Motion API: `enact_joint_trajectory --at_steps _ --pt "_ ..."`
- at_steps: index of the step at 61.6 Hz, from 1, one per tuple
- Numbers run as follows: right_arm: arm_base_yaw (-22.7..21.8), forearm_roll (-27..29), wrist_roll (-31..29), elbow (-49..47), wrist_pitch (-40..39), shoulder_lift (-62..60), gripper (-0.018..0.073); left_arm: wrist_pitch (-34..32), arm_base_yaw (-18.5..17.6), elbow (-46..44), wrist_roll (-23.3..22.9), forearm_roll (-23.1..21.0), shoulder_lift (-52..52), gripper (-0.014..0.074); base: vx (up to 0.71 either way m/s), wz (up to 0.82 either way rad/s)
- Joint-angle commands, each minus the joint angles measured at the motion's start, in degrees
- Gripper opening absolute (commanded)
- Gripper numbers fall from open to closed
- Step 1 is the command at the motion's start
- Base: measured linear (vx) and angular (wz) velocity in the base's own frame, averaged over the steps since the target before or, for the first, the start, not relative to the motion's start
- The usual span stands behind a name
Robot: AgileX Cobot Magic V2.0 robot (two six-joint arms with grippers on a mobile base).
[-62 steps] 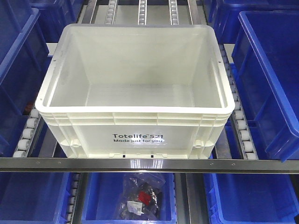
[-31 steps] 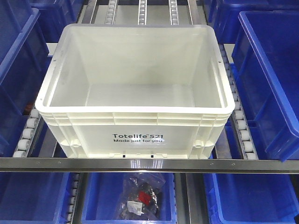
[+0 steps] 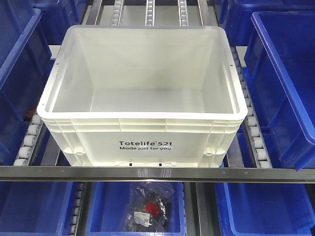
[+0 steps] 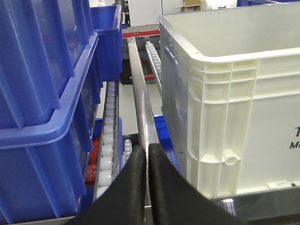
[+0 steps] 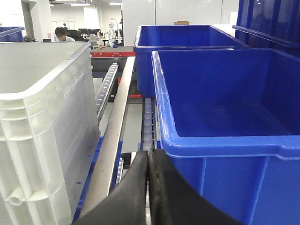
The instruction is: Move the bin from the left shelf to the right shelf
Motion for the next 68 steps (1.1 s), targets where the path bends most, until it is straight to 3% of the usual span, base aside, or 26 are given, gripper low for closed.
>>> enact_joint_trajectory --at_steps 1,39,49,68 --pt "-0.01 -0.44 -0.28 0.44 -4.57 -0.44 -0.0008 -3.93 0.01 -1.24 -0.45 -0.55 -0.04 -0.0006 0.0 0.0" --pt "-0.01 -0.44 -0.22 0.44 -4.51 -0.44 -0.0008 -4.2 0.01 -1.24 -0.45 -1.61 -0.04 -0.0006 0.0 0.0" --pt "-0.01 1.13 0.03 -0.06 -7.58 -0.44 -0.0008 -4.7 0.01 -1.8 -0.45 -1.61 -0.04 -0.0006 0.0 0.0" --pt "-0.01 0.85 -0.71 -11.21 -7.1 -0.44 -0.0008 -6.54 0.01 -13.82 0.21 -2.86 -0.04 -0.0006 0.0 0.0"
